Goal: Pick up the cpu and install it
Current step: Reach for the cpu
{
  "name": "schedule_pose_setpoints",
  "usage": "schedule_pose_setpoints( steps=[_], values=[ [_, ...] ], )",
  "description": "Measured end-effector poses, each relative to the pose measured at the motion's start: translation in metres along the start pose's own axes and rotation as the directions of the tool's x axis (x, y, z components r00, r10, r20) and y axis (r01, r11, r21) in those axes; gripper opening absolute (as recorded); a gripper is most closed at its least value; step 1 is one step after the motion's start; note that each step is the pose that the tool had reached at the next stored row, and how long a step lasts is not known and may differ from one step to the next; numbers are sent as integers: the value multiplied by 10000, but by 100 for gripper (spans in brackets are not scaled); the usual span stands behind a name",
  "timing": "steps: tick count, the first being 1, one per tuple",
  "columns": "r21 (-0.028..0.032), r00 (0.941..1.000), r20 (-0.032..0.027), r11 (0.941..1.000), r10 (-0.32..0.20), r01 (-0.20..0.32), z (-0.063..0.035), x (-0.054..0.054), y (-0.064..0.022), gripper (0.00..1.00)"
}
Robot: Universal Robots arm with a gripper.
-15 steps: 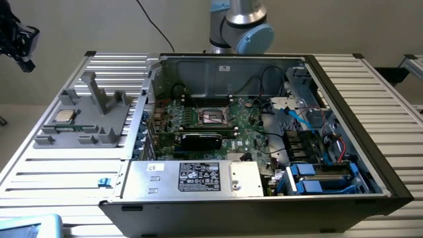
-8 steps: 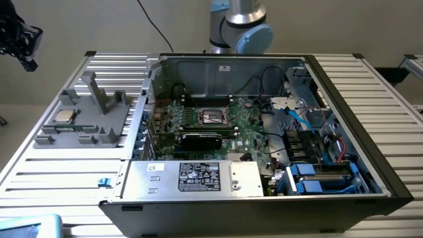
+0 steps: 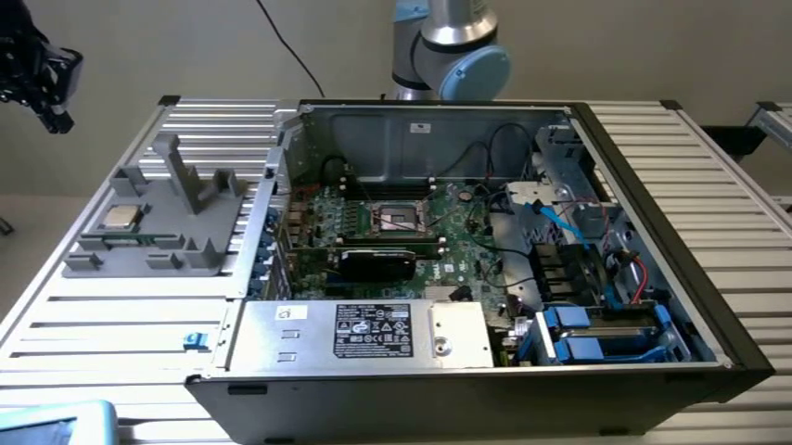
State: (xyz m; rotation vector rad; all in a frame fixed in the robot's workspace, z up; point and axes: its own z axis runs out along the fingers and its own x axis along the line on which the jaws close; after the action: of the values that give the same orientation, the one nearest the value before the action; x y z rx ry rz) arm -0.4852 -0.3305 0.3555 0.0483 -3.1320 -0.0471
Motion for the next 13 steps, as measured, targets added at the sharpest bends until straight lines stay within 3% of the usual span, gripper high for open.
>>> schedule_pose_setpoints(
  steps=[2, 6, 9, 10, 13],
  values=[
    [1, 10000, -1, 10000, 1, -1, -1, 0, 1, 19],
    [0, 10000, -1, 10000, 1, -1, 0, 0, 1, 43],
    [0, 10000, 0, 10000, 1, -1, 0, 0, 1, 49],
    [0, 10000, -1, 10000, 1, -1, 0, 0, 1, 60],
    [1, 10000, -2, 10000, 1, -1, 1, 0, 1, 66]
  ],
)
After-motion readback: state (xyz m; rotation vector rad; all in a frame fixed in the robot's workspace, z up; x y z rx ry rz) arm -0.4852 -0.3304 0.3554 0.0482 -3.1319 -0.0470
